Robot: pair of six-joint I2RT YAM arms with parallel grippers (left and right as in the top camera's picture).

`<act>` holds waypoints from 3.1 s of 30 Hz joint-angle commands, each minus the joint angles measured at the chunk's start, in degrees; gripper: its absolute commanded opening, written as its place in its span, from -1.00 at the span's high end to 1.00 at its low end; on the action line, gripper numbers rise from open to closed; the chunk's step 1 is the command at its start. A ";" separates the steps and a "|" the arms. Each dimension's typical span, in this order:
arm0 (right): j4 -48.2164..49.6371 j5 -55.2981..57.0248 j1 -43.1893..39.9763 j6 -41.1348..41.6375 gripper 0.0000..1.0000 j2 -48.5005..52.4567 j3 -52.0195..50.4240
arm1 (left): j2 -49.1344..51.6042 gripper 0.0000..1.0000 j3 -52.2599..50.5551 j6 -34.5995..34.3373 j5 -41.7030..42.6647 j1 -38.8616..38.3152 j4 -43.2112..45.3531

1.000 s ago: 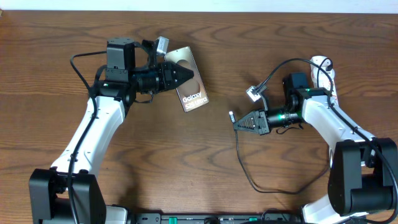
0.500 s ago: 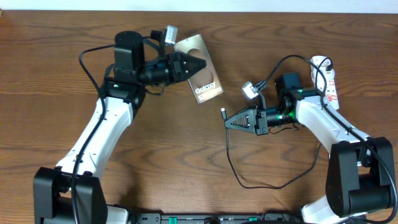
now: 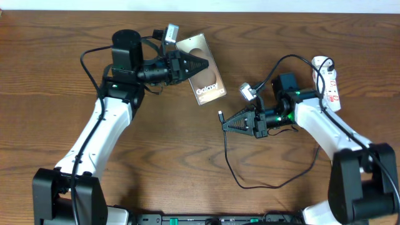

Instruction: Plug charger to phone and switch on socket

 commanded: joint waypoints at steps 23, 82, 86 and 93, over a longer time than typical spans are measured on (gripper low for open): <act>8.46 -2.10 1.90 21.88 0.97 -8.11 0.00 | 5.62 0.85 0.26 -16.09 7.50 -1.38 15.37; 19.10 -0.42 -0.37 33.68 0.98 -8.11 0.02 | 5.62 0.85 0.26 -21.66 8.81 -2.67 24.72; 19.10 -0.04 -0.37 33.70 0.98 -8.11 0.02 | 5.62 0.86 0.26 -21.66 8.74 -2.67 24.72; 19.10 0.44 -0.37 33.88 0.98 -8.11 0.00 | 5.62 0.85 0.26 -21.88 8.74 -2.67 24.72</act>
